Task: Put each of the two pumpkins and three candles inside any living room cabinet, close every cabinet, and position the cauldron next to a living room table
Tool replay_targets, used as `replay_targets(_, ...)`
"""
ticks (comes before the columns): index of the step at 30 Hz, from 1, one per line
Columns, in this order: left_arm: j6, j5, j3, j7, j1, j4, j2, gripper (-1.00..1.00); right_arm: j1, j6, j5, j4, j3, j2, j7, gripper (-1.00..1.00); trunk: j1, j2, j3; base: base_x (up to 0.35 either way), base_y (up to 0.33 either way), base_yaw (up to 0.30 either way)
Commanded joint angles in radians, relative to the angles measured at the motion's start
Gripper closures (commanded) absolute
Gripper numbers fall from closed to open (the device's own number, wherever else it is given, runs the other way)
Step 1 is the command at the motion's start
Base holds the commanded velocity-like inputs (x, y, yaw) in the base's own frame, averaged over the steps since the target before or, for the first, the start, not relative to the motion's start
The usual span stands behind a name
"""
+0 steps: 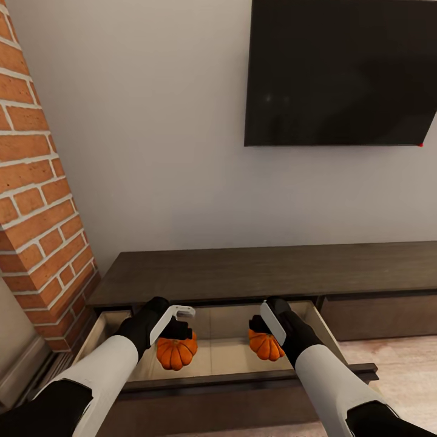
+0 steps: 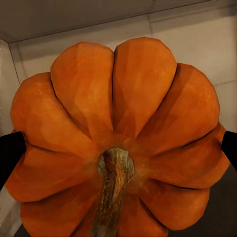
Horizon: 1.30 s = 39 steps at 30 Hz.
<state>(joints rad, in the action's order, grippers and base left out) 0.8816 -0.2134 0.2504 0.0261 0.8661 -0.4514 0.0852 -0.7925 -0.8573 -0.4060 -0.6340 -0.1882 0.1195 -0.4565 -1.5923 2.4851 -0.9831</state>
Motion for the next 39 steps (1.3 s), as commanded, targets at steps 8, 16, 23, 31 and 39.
replay_targets(8,-0.006,-0.006,0.006,0.002,0.001,-0.001,-0.001,1.0,-0.001,-0.002,-0.011,-0.002,-0.004,-0.002,-0.008,1.0,-0.009,0.016,-0.019,0.0,0.0,0.0)
replay_targets(16,-0.013,-0.006,0.006,0.002,0.001,-0.001,-0.001,1.0,-0.001,-0.002,-0.011,-0.003,-0.004,-0.001,-0.008,1.0,-0.011,0.017,-0.038,0.0,0.0,0.0)
replay_targets(23,-0.013,-0.006,0.006,0.002,0.001,-0.001,-0.001,1.0,-0.001,-0.003,-0.003,-0.003,-0.004,-0.004,0.069,1.0,-0.013,0.018,-0.054,0.0,0.0,0.0)
replay_targets(31,-0.013,-0.006,0.006,0.003,0.001,-0.002,-0.001,1.0,-0.001,-0.003,0.003,-0.003,-0.003,-0.007,0.112,1.0,-0.013,0.018,-0.054,0.0,0.0,0.0)
replay_targets(39,-0.013,-0.006,0.006,0.003,0.001,-0.004,-0.001,1.0,-0.001,-0.003,0.003,-0.002,-0.003,-0.007,0.114,1.0,-0.013,0.018,-0.054,0.043,0.0,0.0)
